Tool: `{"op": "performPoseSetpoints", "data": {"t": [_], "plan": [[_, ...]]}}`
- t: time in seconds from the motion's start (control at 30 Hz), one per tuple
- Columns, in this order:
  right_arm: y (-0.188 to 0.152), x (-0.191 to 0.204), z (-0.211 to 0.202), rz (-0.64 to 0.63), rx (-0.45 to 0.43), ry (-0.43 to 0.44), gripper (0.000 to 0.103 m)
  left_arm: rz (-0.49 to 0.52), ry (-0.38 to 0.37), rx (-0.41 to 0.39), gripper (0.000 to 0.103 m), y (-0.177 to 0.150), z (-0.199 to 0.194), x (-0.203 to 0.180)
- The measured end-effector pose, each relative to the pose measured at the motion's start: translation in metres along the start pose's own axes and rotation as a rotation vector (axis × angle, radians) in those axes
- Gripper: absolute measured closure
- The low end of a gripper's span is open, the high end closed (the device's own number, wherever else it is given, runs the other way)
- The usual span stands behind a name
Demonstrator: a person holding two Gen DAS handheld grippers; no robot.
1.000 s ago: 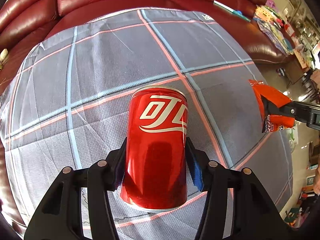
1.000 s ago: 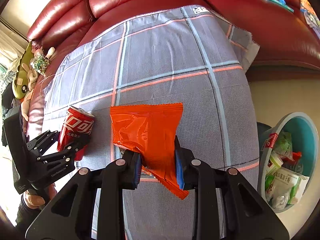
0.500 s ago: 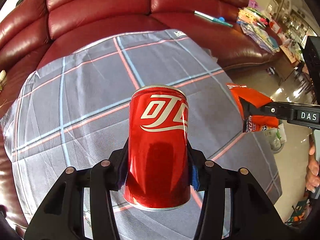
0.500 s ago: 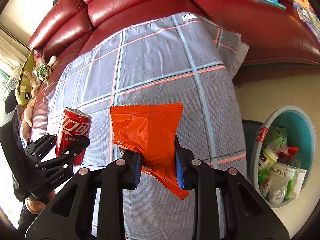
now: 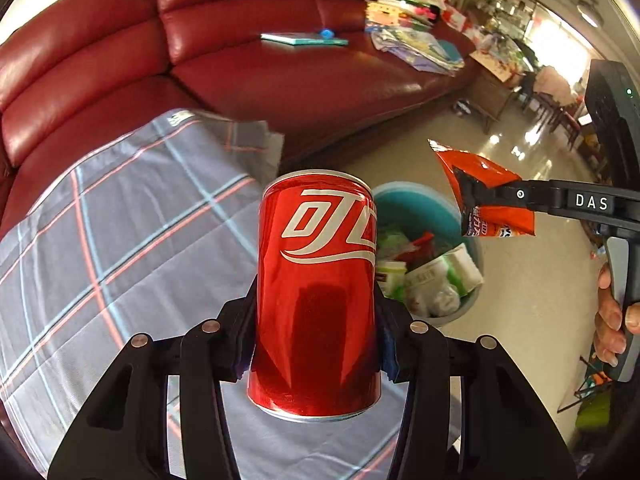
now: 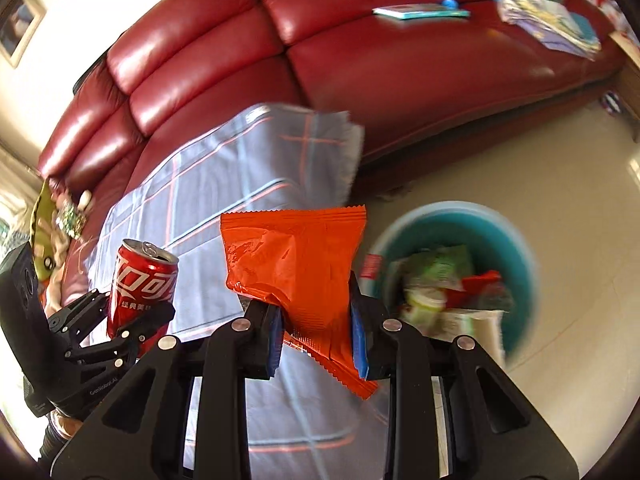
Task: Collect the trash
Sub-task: 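Lift and carry the cola can and snack bag over the bin with both tools, then open both tools to drop the cola can and snack bag into the bin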
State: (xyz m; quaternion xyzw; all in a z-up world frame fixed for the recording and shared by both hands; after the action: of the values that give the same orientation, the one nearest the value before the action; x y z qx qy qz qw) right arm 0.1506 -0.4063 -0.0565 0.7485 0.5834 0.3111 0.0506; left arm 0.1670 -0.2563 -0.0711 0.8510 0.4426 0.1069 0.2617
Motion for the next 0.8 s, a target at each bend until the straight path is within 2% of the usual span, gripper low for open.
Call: {"op": "performPoseSetpoints", "data": {"t": [0.17,0.3,0.47,0.67,0.73,0.77,0.8], "plan": [[-0.001,-0.059,-0.029,0.071,-0.038,-0.049,0.077,0.071,-0.055,0.041,0.054,0.014,0.033,-0.061],[-0.003,-0.093,-0.037,0.117,-0.050,-0.059,0.077,0.109,-0.072,0.076,0.054,0.023,0.060,-0.092],[-0.003,-0.122,-0.031,0.160,-0.040,-0.054,0.077,0.136,-0.086,0.120,0.054,0.029,0.094,-0.114],[0.001,-0.143,-0.019,0.186,-0.021,-0.049,0.077,0.132,-0.103,0.154,0.053,0.033,0.122,-0.123],[0.000,-0.144,-0.016,0.188,-0.015,-0.050,0.077,0.130,-0.106,0.166,0.048,0.034,0.130,-0.125],[0.001,-0.146,-0.013,0.191,-0.010,-0.049,0.077,0.131,-0.103,0.161,0.043,0.035,0.131,-0.126],[0.002,-0.148,-0.012,0.193,-0.007,-0.049,0.077,0.133,-0.094,0.156,0.032,0.035,0.132,-0.126]]}}
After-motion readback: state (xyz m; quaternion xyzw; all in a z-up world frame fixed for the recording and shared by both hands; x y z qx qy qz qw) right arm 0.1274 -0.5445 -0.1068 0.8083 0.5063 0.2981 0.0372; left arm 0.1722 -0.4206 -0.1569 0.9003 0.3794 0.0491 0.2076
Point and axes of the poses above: each gripper's, at about its wrist camera, not at the fingertips, and z roughly the way its jaws point, x to its left, y to its top, the point moved 4 cm from there along z, roughly the way its jaws point, and after that the axes turned 5 degrees about y, right-handed, at the moved point
